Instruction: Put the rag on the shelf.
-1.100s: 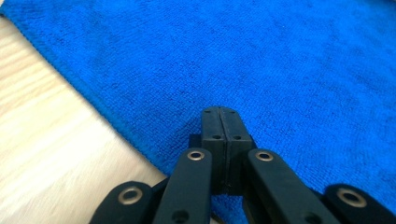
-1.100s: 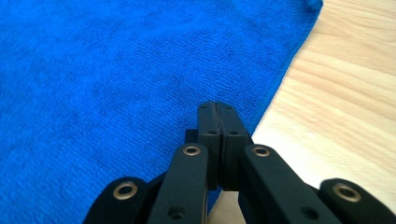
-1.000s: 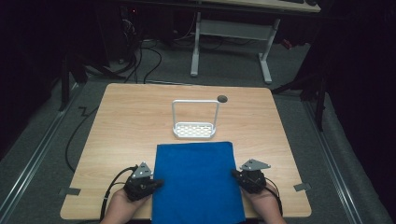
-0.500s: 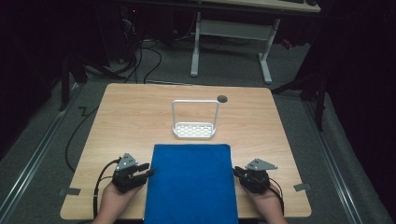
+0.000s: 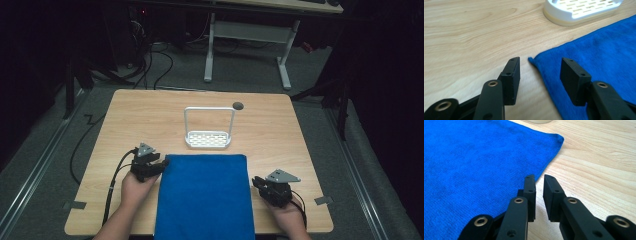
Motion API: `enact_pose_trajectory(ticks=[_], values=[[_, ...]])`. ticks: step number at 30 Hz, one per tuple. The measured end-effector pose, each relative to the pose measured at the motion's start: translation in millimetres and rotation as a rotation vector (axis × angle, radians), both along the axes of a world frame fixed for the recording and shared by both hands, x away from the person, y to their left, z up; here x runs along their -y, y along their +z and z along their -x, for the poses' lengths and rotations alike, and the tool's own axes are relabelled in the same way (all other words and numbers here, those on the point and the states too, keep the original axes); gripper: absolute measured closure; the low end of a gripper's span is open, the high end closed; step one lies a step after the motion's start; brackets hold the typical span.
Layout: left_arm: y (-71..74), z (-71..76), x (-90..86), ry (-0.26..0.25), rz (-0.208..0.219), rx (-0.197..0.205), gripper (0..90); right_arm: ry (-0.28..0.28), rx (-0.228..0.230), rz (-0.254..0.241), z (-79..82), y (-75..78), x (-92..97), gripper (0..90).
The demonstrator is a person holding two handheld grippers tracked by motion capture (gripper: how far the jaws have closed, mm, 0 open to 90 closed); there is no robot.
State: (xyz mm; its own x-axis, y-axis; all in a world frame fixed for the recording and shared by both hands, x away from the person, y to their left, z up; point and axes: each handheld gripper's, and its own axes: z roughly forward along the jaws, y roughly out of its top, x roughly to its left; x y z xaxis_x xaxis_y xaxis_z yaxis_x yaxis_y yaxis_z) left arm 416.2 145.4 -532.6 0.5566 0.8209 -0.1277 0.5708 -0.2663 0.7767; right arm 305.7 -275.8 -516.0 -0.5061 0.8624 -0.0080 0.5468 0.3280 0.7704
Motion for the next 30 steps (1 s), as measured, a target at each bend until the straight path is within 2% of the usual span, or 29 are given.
enact_pose_trajectory(ticks=[3, 5, 7, 8, 9, 11, 12, 15, 18, 19, 20, 21, 25, 26, 27, 30], values=[[0.6, -4.6, 7.1, -0.005, -0.028, 0.002, 52.1, -0.001, -0.004, -0.003, -0.5, -0.2, 0.5, 81.2], [-2.0, -6.8, 9.8, 0.010, -0.030, -0.014, 56.1, -0.007, -0.003, -0.013, -1.7, -0.3, 0.8, 78.8], [-2.1, -6.9, 9.7, 0.012, -0.031, -0.013, 57.3, -0.010, -0.003, -0.019, -2.3, 0.0, 0.2, 76.2], [-2.5, -6.8, 10.1, 0.008, -0.029, -0.009, 57.3, -0.010, -0.003, -0.019, -2.3, 0.0, 0.2, 76.2], [-2.5, -5.9, 10.8, -0.005, -0.036, -0.006, 62.6, -0.018, -0.011, -0.032, -3.8, -0.3, -1.2, 73.9], [-2.5, -4.3, 12.4, -0.021, -0.047, 0.002, 64.9, -0.026, -0.016, -0.040, -4.5, -0.3, -1.9, 72.5], [-2.5, -2.6, 14.6, -0.036, -0.066, 0.014, 74.4, -0.041, -0.027, -0.057, -9.3, -0.4, -4.0, 68.9], [-2.7, -2.4, 14.5, -0.050, -0.055, 0.006, 84.4, -0.062, -0.046, -0.070, -19.2, 1.3, -8.3, 64.3], [-2.7, -4.7, 10.8, -0.051, -0.029, -0.019, 86.5, -0.083, -0.055, -0.055, -34.6, 2.9, -12.7, 59.0], [-2.7, -4.7, 10.8, -0.051, -0.029, -0.019, 86.6, -0.083, -0.055, -0.055, -34.6, 2.9, -12.7, 59.0], [-2.8, -4.9, 10.4, -0.052, -0.023, -0.022, 86.6, -0.089, -0.050, -0.052, -40.2, 2.7, -13.7, 58.1], [-2.8, -4.9, 10.5, -0.053, -0.025, -0.021, 86.9, -0.119, -0.063, -0.038, -56.9, 0.5, -16.1, 56.7], [-2.9, -5.2, 10.0, -0.052, -0.017, -0.026, 87.0, -0.141, -0.061, -0.018, -80.3, -1.9, -21.3, 55.5], [-2.9, -5.2, 10.0, -0.052, -0.017, -0.026, 87.0, -0.141, -0.061, -0.018, -80.3, -1.9, -21.3, 55.5], [-2.9, -5.2, 10.1, -0.052, -0.017, -0.025, 87.0, -0.148, -0.080, -0.012, -91.1, -4.3, -25.8, 55.0], [-3.0, -5.3, 10.0, -0.052, -0.015, -0.026, 87.0, -0.155, -0.102, -0.001, -100.5, -8.9, -30.7, 55.1]])
